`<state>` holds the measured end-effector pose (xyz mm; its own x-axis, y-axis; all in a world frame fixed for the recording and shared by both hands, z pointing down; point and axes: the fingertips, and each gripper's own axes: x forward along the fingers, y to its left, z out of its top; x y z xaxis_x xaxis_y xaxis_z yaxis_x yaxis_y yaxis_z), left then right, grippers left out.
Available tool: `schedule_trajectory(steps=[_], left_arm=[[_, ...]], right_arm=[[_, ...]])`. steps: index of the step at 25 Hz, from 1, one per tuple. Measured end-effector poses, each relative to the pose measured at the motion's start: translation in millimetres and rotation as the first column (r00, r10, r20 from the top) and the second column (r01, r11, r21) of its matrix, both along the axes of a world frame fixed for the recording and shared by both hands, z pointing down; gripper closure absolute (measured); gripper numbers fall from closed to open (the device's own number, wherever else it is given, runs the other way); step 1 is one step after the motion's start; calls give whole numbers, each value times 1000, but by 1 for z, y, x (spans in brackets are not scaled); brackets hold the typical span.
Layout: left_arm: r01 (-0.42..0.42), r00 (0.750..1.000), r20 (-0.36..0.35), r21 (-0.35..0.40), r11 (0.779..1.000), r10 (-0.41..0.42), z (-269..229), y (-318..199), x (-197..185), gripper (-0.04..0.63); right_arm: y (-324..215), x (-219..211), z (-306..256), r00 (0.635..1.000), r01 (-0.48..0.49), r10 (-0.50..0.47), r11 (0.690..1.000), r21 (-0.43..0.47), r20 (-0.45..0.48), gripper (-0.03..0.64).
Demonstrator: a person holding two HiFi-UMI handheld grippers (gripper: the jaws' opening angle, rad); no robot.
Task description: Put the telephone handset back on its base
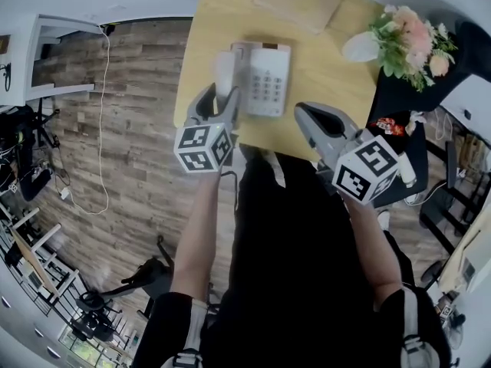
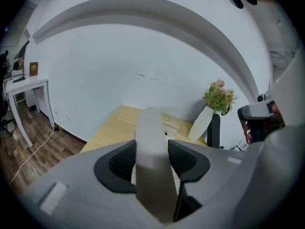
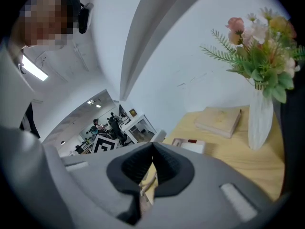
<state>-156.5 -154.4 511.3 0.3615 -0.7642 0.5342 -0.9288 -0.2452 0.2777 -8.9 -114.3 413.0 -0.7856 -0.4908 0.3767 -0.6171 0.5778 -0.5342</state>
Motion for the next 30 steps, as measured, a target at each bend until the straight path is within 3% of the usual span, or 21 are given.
schedule_trajectory(steps=[30], left_arm=[[52,989,139,-96,994,-38,63,-28,13,377]], right_arm=[[-2,20,25,999,42,-40,997,-62,24,615]])
